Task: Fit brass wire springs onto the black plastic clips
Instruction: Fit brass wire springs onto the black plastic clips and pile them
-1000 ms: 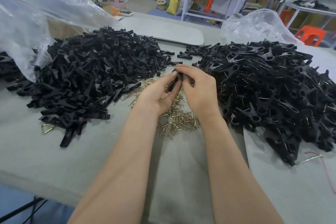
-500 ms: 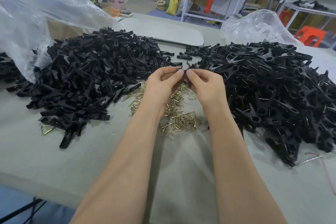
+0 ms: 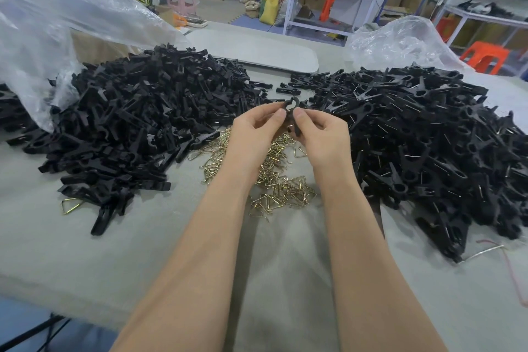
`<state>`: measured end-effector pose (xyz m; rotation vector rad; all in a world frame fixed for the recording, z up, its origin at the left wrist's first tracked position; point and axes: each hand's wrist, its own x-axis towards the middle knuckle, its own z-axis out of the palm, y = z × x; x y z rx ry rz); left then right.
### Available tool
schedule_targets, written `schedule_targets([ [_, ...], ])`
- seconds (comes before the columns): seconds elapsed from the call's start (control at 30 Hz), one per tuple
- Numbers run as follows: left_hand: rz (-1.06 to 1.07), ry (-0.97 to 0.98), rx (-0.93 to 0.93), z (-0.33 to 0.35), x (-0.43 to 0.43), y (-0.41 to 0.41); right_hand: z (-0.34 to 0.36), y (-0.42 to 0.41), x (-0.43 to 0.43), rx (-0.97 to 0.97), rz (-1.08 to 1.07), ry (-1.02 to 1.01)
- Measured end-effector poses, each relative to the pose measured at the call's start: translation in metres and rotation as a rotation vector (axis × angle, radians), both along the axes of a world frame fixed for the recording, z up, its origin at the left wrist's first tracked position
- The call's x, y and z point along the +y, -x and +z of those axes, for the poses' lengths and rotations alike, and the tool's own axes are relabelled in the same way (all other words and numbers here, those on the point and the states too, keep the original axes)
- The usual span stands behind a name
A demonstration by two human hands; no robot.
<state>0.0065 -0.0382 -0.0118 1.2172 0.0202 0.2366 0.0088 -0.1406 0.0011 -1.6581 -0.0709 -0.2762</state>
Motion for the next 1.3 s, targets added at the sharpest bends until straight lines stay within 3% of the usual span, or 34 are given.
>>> schedule_targets([
  [0.4,0.065,-0.102,-0.026,0.0,0.002,0.0,-0.005,-0.004,-0.001,-0.031,0.0,-0.011],
  [0.67,-0.002,0.02,0.002,0.0,0.003,0.0,-0.001,-0.001,-0.005,0.011,0.07,-0.042],
  [0.9,-0.054,-0.072,0.024,-0.002,0.009,0.0,-0.001,0.0,-0.009,-0.001,0.098,0.054],
  [1.3,-0.032,-0.048,0.075,-0.007,0.006,-0.004,-0.003,-0.003,-0.007,0.061,0.042,-0.03],
])
